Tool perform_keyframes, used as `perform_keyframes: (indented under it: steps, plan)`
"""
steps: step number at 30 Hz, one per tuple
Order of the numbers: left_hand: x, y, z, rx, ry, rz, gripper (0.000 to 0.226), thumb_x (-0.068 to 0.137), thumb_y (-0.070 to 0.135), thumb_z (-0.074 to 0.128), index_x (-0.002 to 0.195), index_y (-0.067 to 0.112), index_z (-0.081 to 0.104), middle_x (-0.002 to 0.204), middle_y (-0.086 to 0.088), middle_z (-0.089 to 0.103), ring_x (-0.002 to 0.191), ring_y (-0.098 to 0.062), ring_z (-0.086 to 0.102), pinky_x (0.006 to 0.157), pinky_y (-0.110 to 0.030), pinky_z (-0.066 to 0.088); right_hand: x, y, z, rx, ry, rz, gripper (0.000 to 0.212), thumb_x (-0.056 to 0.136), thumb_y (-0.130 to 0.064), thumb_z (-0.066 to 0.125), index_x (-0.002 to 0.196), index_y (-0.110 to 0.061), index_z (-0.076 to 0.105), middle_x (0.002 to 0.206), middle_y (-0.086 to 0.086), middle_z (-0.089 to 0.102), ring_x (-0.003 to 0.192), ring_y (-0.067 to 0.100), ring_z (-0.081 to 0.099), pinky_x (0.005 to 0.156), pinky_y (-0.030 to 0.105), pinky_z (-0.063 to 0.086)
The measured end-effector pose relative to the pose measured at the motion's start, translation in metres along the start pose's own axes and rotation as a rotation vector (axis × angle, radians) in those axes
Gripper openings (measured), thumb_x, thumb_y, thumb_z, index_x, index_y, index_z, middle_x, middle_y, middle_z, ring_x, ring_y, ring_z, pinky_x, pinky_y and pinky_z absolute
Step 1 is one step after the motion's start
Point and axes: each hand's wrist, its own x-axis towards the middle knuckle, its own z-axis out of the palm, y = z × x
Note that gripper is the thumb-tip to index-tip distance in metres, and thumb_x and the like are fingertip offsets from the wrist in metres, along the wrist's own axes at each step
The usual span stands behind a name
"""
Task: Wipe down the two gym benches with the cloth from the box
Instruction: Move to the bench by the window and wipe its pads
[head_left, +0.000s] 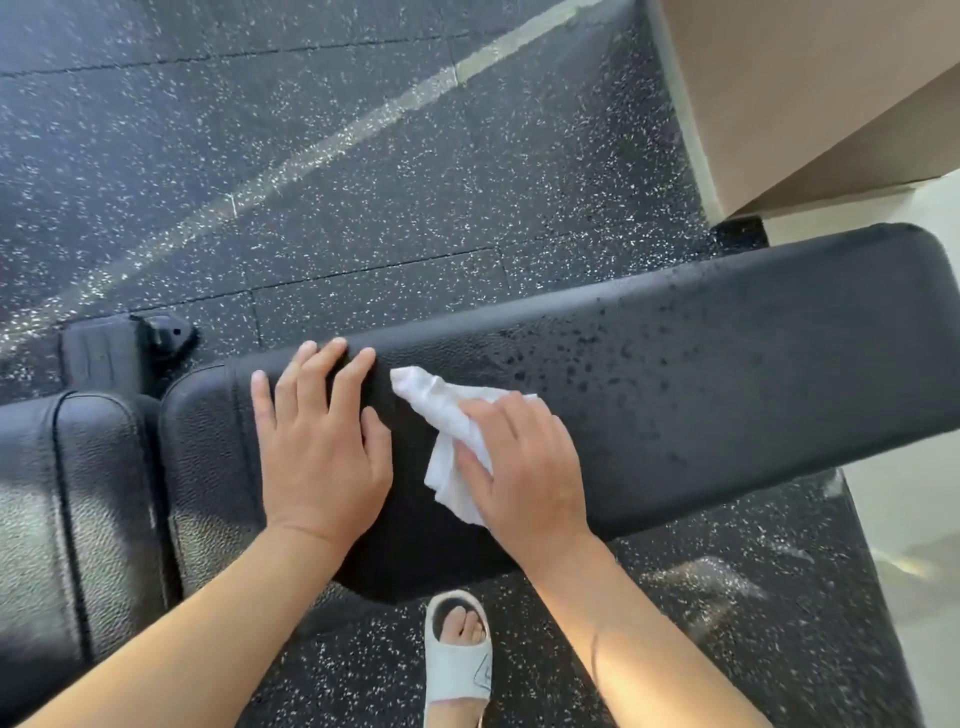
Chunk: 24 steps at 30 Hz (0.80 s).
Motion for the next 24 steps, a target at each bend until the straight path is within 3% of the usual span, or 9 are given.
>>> perform_keyframes:
  steps: [5,10,16,24]
  plan:
    - [0.001,0.004,0.0,0.049,0.004,0.002,0.053,0.091,0.024,0.049,0.142,0.012,0.058,0.152,-0.014,0.051,0.149,-0.039,0.039,0.124,-0.065,0.018,0.104,-0.002,0.019,-0.009,0.046,0.03,0.022,0.096,-0.03,0.063,0.106,-0.011,0.068,0.098,0.006,0.062,0.083,0.028,0.056,0.067,0.043,0.048]
    - [0.0,0.005,0.002,0.05,0.023,-0.003,0.054,0.091,0.026,0.047,0.142,0.012,0.058,0.152,-0.013,0.05,0.149,-0.039,0.038,0.127,-0.062,0.015,0.125,0.01,0.019,0.002,-0.009,-0.082,0.022,0.099,-0.032,0.06,0.103,-0.012,0.067,0.096,0.005,0.061,0.084,0.027,0.057,0.068,0.042,0.05]
    - [-0.001,0.003,0.003,0.048,0.029,0.007,0.054,0.091,0.026,0.049,0.143,0.013,0.057,0.152,-0.013,0.049,0.15,-0.038,0.038,0.128,-0.061,0.014,0.111,0.082,-0.016,-0.105,0.131,0.224,0.022,0.098,-0.031,0.059,0.109,-0.013,0.067,0.098,0.005,0.058,0.084,0.025,0.052,0.066,0.038,0.046]
    - [-0.001,0.003,0.003,0.026,0.016,-0.007,0.053,0.092,0.023,0.05,0.143,0.013,0.058,0.153,-0.014,0.049,0.151,-0.038,0.036,0.128,-0.063,0.012,0.074,-0.036,0.023,-0.006,0.072,0.157,0.023,0.092,-0.03,0.064,0.108,-0.014,0.068,0.099,0.006,0.062,0.088,0.029,0.056,0.071,0.04,0.045]
